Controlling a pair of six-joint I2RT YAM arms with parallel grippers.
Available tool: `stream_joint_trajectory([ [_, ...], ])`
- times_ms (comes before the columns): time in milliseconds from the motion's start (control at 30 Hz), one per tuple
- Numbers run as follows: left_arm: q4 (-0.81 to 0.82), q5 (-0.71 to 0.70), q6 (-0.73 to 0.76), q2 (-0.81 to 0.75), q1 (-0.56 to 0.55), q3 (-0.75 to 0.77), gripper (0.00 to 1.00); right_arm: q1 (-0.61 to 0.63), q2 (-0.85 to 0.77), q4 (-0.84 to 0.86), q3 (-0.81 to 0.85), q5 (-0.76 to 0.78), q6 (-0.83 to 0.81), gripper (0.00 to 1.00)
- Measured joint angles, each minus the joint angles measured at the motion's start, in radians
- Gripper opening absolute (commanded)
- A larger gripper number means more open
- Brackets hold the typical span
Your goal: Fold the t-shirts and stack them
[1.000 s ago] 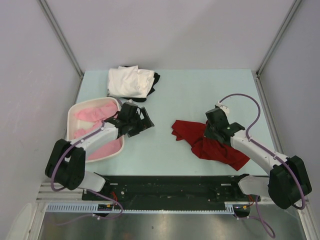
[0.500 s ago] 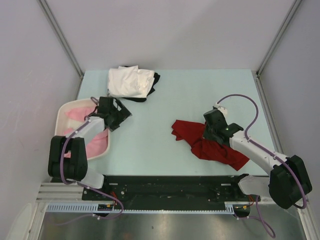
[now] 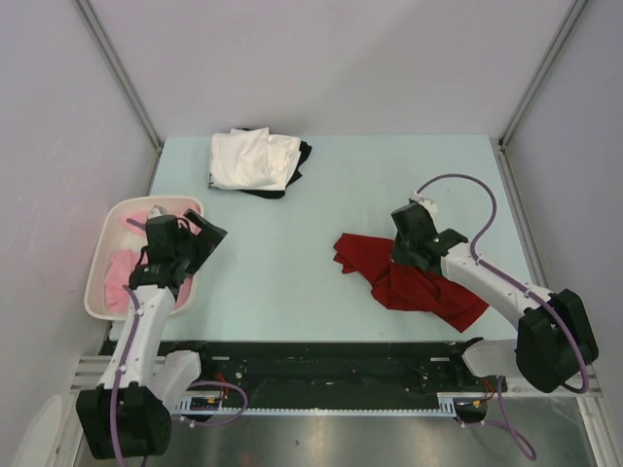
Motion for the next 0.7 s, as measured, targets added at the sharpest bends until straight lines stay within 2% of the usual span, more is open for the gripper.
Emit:
stream_joint_trajectory([
  [133,-0.05,0.033,0.0,-0.106,-0.05,0.0,1.0,-0.007,0.063,-0.017,0.163,-0.026,-0.049,0.0],
  [267,-0.085,0.06,0.002,-0.173,-0.105,0.004,1.0,0.02,0.098,-0.027,0.423,-0.09,-0.118,0.0],
  [467,-0.099,0.067,0.018,-0.178,-0.117,0.006,1.0,0.226,0.19,-0.219,1.052,0.001,-0.231,0.0],
  [533,-0.098,0.068,0.019,-0.174,-0.117,0.006,1.0,0.286,0.187,-0.273,1.217,0.036,-0.256,0.0],
  [600,-0.096,0.071,0.019,-0.17,-0.117,0.006,1.0,0.298,0.139,-0.306,1.265,0.087,-0.268,0.0],
  [667,-0.093,0.079,0.019,-0.167,-0.117,0.006,1.0,0.284,0.049,-0.323,1.196,0.16,-0.27,0.01],
  [700,-0.092,0.085,0.019,-0.167,-0.117,0.006,1.0,0.266,-0.014,-0.329,1.112,0.195,-0.269,0.16],
])
